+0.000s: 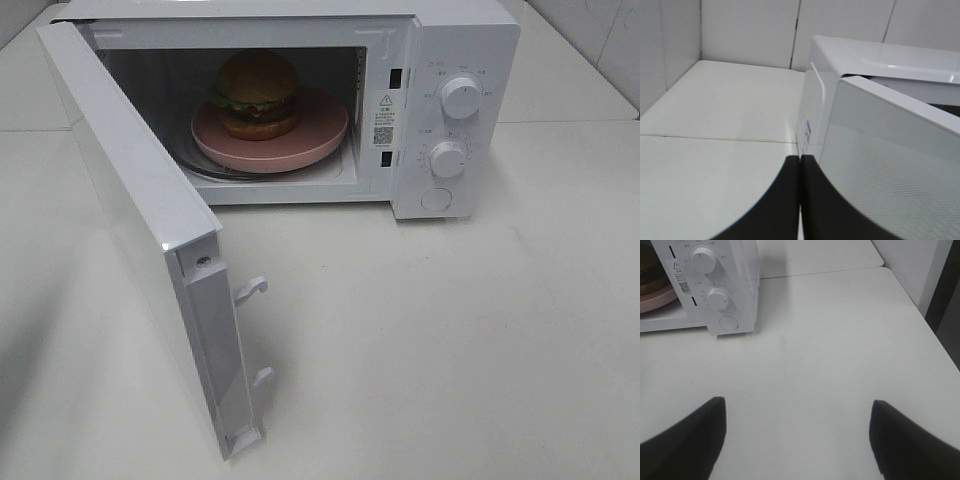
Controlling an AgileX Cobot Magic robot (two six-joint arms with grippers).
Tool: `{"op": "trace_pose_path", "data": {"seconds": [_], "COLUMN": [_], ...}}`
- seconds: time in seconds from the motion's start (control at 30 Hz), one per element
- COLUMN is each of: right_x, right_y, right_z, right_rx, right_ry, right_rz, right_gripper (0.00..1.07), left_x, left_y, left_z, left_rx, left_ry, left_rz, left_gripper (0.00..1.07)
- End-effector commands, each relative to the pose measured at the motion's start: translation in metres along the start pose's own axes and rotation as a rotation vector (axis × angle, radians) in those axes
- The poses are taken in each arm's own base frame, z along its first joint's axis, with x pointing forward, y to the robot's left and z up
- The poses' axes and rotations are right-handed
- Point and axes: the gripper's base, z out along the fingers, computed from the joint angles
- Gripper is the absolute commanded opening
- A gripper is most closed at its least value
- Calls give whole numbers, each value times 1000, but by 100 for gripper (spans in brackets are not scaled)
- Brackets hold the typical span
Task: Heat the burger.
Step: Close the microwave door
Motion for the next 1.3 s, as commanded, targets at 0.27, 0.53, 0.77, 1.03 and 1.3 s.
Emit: {"op": "trace_pose_path", "data": {"seconds": [0.27,0.53,0.77,1.03,1.3], "right_x": [2,2,2,2,2], "right_y": [0,0,0,0,0], "right_z": [-2,-2,-2,-2,-2], "right_rx": [-2,-2,-2,-2,-2], "right_ry": [-25,-25,-25,-25,-25], "right_rz": [6,6,6,6,6], "right_gripper": [76,76,76,76,76], "left_x": [7,16,34,49,57], "left_y": [-12,-30,-52,-69,-87], "left_z": [24,45,59,64,68], "left_rx": [203,314,374,406,412], "left_ry": [-9,80,115,136,138], "left_rz": [9,50,36,24,20], "left_gripper": [0,0,0,0,0]}}
